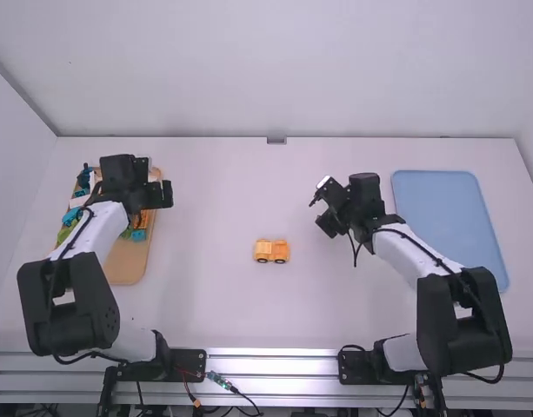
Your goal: Assemble lego blocks to make yellow taxi
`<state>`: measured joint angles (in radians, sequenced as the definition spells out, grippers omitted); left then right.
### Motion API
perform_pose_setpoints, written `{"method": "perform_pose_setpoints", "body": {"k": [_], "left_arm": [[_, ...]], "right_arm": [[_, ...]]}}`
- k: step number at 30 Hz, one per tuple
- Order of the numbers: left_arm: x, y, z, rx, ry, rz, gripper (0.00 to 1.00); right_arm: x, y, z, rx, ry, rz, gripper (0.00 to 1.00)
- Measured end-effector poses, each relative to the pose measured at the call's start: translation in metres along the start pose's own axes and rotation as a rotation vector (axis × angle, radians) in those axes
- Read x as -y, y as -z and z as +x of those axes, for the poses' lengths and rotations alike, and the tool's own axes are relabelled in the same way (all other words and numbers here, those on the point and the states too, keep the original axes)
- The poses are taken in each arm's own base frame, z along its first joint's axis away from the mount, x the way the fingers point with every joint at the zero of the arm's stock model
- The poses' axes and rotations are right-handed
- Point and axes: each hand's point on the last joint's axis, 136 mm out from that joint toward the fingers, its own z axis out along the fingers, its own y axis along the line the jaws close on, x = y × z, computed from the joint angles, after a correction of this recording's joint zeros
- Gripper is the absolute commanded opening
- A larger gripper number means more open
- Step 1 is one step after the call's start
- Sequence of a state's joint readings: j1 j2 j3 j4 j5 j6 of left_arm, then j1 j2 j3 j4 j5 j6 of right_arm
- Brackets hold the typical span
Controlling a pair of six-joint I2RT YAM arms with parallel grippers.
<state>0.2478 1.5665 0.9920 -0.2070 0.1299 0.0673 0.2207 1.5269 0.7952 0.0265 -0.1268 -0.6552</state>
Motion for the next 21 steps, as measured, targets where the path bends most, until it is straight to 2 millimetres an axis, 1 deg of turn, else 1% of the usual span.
{"method": "perform_pose_setpoints", "body": {"k": [3,5,7,9,10,12,14,15,16,17,18,19,21], "left_arm": [[0.020,0.001,0.011,-0.044,0.061,0.113,0.99],[0.028,0.003,0.015,-0.064,0.091,0.155,0.99],[0.034,0.004,0.012,-0.058,0.139,0.200,0.99],[0.036,0.004,0.006,-0.039,0.197,0.214,0.99],[0.035,0.004,0.006,-0.041,0.213,0.211,0.99],[0.028,0.003,0.013,-0.077,0.317,0.161,1.00],[0.011,0.007,0.029,-0.156,0.474,0.042,0.99],[0.008,0.009,0.031,-0.168,0.492,0.020,0.99],[0.001,0.013,0.034,-0.188,0.545,-0.032,0.99],[-0.006,0.018,0.033,-0.199,0.596,-0.082,0.99],[-0.014,0.025,0.029,-0.202,0.649,-0.132,0.99],[-0.018,0.028,0.026,-0.206,0.676,-0.156,0.99],[-0.033,0.039,0.009,-0.196,0.771,-0.226,0.99]], "right_arm": [[0.013,0.004,-0.014,0.054,0.013,0.054,0.99],[0.016,0.004,-0.019,0.071,0.016,0.069,0.99],[0.018,0.005,-0.021,0.078,0.017,0.077,0.99],[0.018,0.005,-0.021,0.078,0.018,0.077,0.99],[0.018,0.005,-0.021,0.079,0.017,0.075,0.99],[0.017,0.005,-0.022,0.084,0.018,0.070,0.99],[0.017,0.005,-0.023,0.089,0.019,0.068,0.99],[0.017,0.005,-0.023,0.090,0.019,0.068,0.99],[0.017,0.005,-0.023,0.091,0.019,0.069,0.99],[0.017,0.005,-0.024,0.093,0.019,0.070,0.99],[0.017,0.005,-0.024,0.092,0.020,0.069,0.99],[0.017,0.005,-0.024,0.093,0.019,0.070,0.99],[0.017,0.005,-0.024,0.093,0.019,0.069,0.99]]}}
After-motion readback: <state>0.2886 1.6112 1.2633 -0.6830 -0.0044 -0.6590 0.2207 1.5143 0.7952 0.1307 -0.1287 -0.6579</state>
